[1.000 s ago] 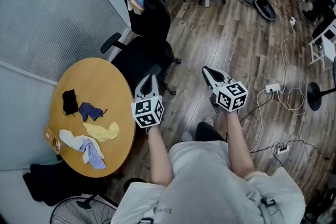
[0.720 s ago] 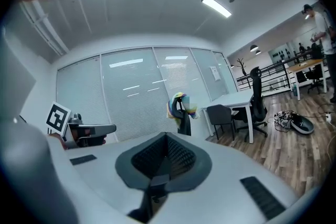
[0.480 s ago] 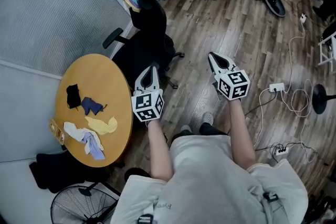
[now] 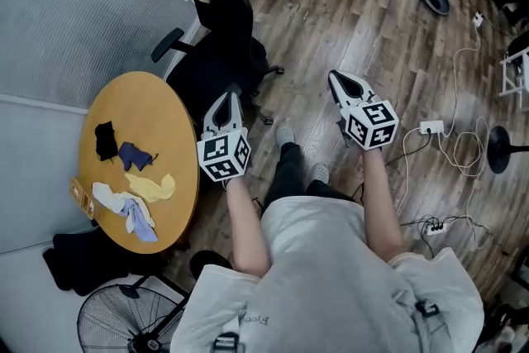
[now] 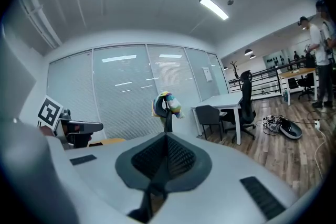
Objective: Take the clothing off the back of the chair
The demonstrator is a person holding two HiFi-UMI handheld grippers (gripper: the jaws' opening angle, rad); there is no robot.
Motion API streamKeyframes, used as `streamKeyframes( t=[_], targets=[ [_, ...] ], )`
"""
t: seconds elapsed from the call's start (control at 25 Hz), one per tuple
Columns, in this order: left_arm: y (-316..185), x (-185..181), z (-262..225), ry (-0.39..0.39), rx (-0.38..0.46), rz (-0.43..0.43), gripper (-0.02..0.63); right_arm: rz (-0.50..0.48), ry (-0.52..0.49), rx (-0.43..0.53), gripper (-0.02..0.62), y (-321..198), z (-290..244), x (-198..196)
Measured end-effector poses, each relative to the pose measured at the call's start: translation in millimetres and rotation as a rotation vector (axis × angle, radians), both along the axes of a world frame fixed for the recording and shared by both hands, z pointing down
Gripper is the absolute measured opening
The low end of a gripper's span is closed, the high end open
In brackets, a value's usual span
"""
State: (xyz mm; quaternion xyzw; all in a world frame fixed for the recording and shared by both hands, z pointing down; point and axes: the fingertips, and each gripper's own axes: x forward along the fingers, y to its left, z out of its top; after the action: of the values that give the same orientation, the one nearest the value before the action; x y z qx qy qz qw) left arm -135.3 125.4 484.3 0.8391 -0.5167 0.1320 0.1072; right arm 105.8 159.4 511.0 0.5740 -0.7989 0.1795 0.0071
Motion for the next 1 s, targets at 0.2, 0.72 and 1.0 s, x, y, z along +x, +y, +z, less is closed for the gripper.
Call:
streamKeyframes(
  t=[0.2, 0.72, 1.0],
  targets=[
    [-28.3, -5.4, 4.0, 0.038, -0.004, -0.034, 0.028, 0.014, 0.005, -0.028, 0.021, -22.0, 7.8, 7.3],
    [-161.3, -24.3, -14.2, 0.125, 0.024, -0.081, 0.028, -0.025, -0.019, 0.017, 0.021, -155.2, -14.0, -4.0],
    [-232.5, -50.4, -27.0, 0.132, 0.036, -0.113, 0.028, -0.096, 0.017, 0.036, 0.021, -227.1, -20.4, -24.5]
  ],
)
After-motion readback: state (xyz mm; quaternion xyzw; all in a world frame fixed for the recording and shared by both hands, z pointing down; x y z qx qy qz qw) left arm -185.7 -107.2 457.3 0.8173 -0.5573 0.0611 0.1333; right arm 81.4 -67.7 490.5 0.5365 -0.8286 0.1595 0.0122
